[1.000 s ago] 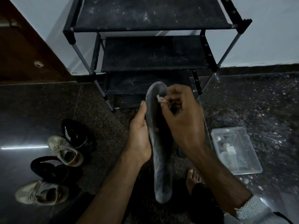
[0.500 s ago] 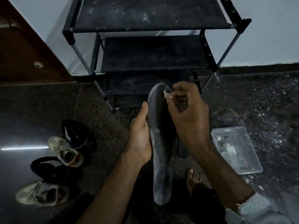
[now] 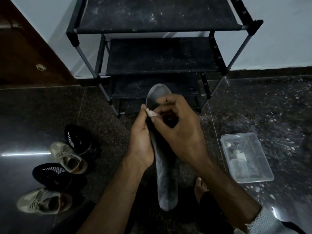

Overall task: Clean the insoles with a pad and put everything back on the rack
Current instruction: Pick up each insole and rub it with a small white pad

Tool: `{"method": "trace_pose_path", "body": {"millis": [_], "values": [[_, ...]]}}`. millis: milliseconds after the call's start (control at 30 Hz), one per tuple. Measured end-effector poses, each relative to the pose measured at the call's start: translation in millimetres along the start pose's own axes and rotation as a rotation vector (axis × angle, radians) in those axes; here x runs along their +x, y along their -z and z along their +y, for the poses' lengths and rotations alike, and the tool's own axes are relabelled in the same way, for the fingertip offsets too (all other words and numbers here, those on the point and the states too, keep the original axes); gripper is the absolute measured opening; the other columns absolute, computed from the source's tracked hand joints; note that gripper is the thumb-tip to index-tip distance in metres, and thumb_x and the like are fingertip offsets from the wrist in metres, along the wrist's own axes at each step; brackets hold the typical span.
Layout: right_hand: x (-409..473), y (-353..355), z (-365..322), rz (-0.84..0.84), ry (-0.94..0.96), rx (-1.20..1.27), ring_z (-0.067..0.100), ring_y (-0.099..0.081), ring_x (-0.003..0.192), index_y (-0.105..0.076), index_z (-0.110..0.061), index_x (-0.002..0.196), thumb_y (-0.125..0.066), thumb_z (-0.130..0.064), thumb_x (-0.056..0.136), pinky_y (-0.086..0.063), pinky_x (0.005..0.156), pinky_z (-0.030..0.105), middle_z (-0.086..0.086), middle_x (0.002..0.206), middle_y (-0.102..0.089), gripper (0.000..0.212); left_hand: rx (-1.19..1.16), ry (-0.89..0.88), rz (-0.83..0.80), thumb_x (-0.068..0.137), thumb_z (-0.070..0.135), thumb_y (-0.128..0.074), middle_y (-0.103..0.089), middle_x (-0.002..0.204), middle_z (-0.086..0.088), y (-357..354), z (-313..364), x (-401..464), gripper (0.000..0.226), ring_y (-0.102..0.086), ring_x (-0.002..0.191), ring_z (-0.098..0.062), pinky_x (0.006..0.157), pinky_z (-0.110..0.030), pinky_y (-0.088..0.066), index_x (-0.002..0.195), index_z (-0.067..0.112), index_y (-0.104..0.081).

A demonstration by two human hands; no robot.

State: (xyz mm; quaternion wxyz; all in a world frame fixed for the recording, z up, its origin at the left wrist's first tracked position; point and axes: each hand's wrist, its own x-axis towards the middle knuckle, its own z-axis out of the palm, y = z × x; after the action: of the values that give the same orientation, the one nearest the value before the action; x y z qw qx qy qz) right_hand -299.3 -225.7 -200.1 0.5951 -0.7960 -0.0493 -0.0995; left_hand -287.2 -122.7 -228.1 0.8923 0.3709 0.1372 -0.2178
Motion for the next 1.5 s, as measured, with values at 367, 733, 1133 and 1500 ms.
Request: {"method": "trace_pose_path", "body": {"millis": [367, 733, 1133, 1500], "values": [[12, 20, 8, -0.111, -0.243, 0.157, 0.017, -0.070, 0.074, -0.059, -0.013, 0.102, -0.078, -0.008, 0.078, -0.059, 0.077, 0.039, 0.004, 0.081, -0.072, 0.031, -0.119, -0.020, -0.045, 0.097, 0.056, -0.027, -0.055, 0.138, -0.013, 2, 13, 4, 0.070, -0.051, 0.129, -0.026, 0.109, -0.039, -0.039, 0.137, 0.005, -0.051], [8, 21, 7, -0.072, -0.223, -0.051, 0.006, -0.068, 0.082, -0.066, -0.022, 0.090, -0.078, -0.019, 0.080, -0.059, 0.076, 0.034, -0.009, 0.085, -0.069, 0.016, -0.115, -0.018, -0.031, 0.099, 0.056, -0.020, -0.051, 0.143, -0.010, 1, 14, 3, 0.069, -0.048, 0.133, -0.023, 0.108, -0.036, -0.039, 0.139, 0.006, -0.048], [12, 24, 8, 0.074, -0.180, -0.005, 0.005, -0.068, 0.080, -0.066, -0.019, 0.089, -0.076, -0.014, 0.081, -0.055, 0.071, 0.019, -0.009, 0.083, -0.069, 0.013, -0.180, 0.058, -0.045, 0.086, 0.058, -0.039, -0.068, 0.115, -0.012, 1, 4, 2, 0.063, -0.062, 0.107, -0.027, 0.103, -0.044, -0.042, 0.123, 0.012, -0.063], [8, 21, 5, 0.117, -0.122, -0.055, 0.006, -0.067, 0.085, -0.064, -0.022, 0.092, -0.073, -0.015, 0.085, -0.058, 0.075, 0.026, -0.011, 0.087, -0.068, 0.013, -0.134, 0.051, -0.042, 0.090, 0.056, -0.038, -0.069, 0.103, -0.010, 2, 0, 4, 0.059, -0.067, 0.092, -0.023, 0.087, -0.035, -0.054, 0.110, 0.010, -0.070]]}}
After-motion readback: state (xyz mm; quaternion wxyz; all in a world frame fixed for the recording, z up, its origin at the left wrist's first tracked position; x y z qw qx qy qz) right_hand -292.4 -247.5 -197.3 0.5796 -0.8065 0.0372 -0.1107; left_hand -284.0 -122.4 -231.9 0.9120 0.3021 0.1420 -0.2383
